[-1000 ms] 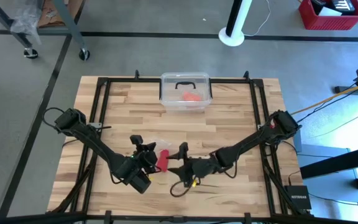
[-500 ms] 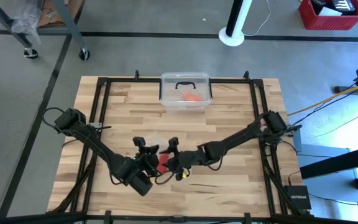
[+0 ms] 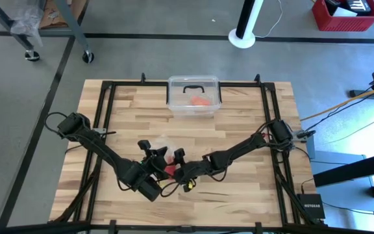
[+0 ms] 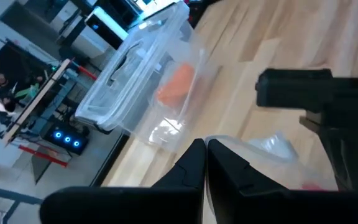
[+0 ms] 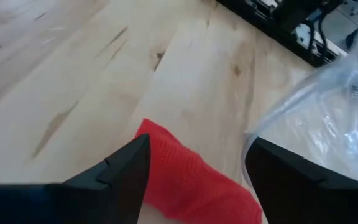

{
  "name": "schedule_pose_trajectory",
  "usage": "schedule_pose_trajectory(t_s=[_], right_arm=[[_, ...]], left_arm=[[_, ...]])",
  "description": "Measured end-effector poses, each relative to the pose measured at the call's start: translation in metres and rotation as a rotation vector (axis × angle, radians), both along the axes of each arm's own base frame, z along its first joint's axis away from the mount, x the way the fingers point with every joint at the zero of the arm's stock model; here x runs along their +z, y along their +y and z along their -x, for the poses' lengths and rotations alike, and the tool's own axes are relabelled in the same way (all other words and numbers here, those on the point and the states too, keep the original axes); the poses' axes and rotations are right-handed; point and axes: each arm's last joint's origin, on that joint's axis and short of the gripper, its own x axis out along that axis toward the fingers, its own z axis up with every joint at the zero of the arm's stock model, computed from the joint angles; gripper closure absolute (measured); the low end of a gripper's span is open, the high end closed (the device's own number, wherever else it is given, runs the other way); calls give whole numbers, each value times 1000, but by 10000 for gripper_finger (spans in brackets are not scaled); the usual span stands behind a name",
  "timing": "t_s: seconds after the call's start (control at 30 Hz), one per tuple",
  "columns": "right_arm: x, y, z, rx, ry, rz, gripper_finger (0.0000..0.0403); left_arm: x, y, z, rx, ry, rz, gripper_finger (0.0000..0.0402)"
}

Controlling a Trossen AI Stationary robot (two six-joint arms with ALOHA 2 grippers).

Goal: Roll bandage
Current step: Open the transparent zip bag, then put the rolled red bandage into the transparent zip bag

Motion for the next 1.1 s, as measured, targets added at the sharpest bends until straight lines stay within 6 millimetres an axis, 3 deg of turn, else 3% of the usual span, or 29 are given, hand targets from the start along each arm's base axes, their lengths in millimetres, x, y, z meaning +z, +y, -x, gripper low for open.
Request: schedule_pose_trajectory(t_s=[0.13, 0.3, 0.53, 0.77, 0.93, 1.1], right_arm=[[7, -1, -3, -65, -23, 37, 148], [32, 7, -6, -51, 2, 50, 148], [49, 27, 19, -11, 149, 170, 148], [38, 37, 33, -5, 192, 231, 148], [41, 31, 32, -205, 119, 340, 148], [48, 34, 26, -251, 43, 155, 148]], left_arm=[[-2, -3, 2, -47, 90, 8, 399], [-8, -3, 6, -59, 129, 12, 399], [-9, -3, 7, -59, 134, 22, 399], [-9, -3, 6, -54, 126, 31, 399], [-9, 0, 10, -36, 148, 18, 399], [-10, 6, 23, 18, 211, 17, 399]])
